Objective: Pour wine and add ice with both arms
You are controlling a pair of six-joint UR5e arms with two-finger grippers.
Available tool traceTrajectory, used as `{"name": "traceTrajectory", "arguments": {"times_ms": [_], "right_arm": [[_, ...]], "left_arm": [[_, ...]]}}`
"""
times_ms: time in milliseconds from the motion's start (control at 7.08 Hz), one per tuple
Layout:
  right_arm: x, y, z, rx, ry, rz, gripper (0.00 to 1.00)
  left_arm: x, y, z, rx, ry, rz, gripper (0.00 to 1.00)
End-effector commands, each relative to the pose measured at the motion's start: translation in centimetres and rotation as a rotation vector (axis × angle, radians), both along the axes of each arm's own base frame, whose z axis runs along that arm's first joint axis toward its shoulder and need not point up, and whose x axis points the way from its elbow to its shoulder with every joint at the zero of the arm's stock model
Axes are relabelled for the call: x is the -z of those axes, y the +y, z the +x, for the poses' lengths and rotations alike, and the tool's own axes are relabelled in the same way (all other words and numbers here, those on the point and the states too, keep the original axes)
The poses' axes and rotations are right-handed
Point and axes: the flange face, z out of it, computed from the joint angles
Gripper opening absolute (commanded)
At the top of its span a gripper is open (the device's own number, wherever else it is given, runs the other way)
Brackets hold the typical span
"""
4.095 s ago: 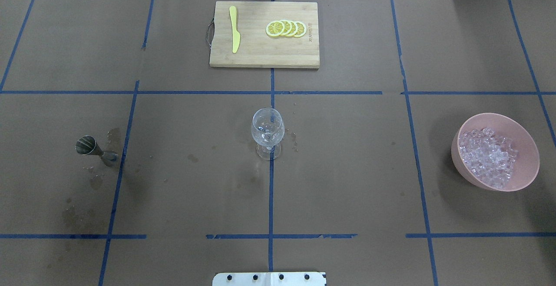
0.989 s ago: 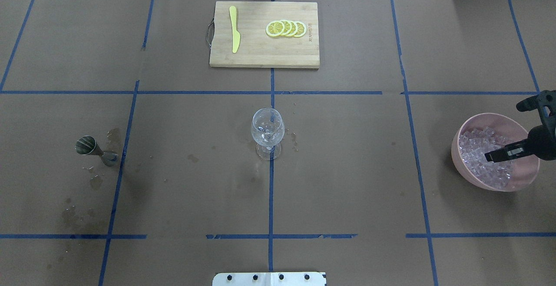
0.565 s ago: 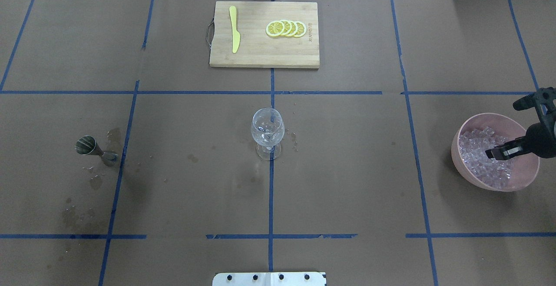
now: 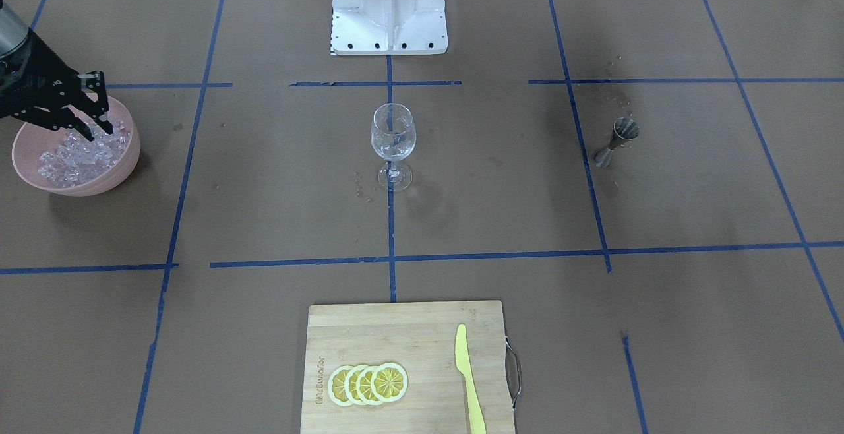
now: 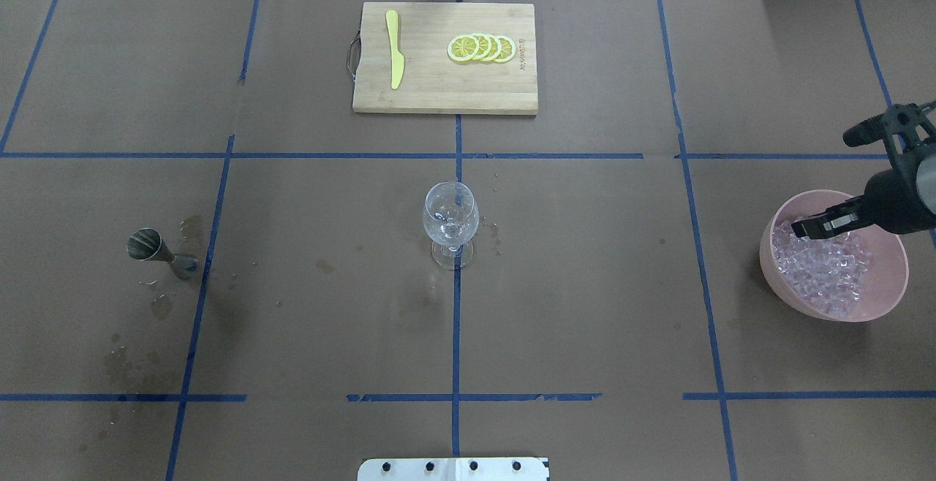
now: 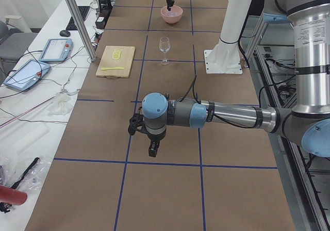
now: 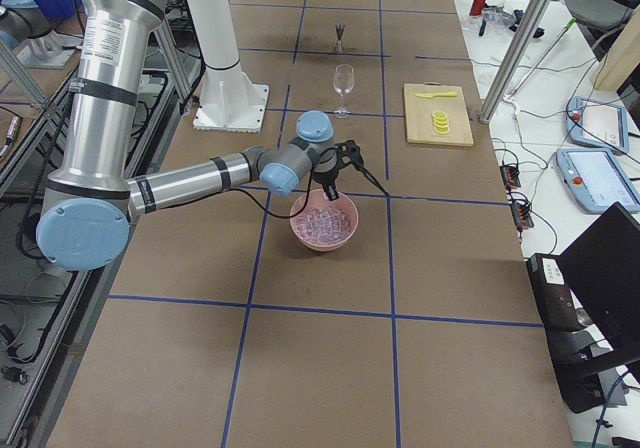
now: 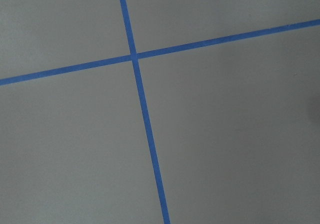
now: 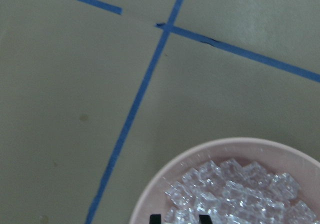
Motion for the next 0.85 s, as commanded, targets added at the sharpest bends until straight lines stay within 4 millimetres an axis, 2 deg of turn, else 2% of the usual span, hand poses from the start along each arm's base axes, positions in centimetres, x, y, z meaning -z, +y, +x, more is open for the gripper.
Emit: {"name": "traceTrajectory", "arguments": {"times_ms": [0,141,424,565,706], "right_arm": [[9.6,-1.8,-4.1,-0.034,-0.052,-0.045,0.00],[14.7,-1.8,-7.5,-0.060,-0.110,-0.092,0.00],[25.8,0.2,-15.3,-0.155,-0.085,-0.152,0.00],[29.4,1.8,-18.5,-0.176,-0.059,-0.160,0.00],[31.8,1.5,-20.6,-0.197,-0.067,-0.176,0.00]], "left_arm": [[-0.1,0.4,0.0,-0.001,-0.001,-0.003,1.00],[0.3,0.1,0.0,-0.001,0.001,0.007,1.00],[0.7,-0.3,0.0,-0.001,0.001,0.019,1.00],[0.7,-0.3,0.0,-0.001,0.001,0.019,1.00],[0.7,-0.3,0.0,-0.001,0.001,0.019,1.00]]}}
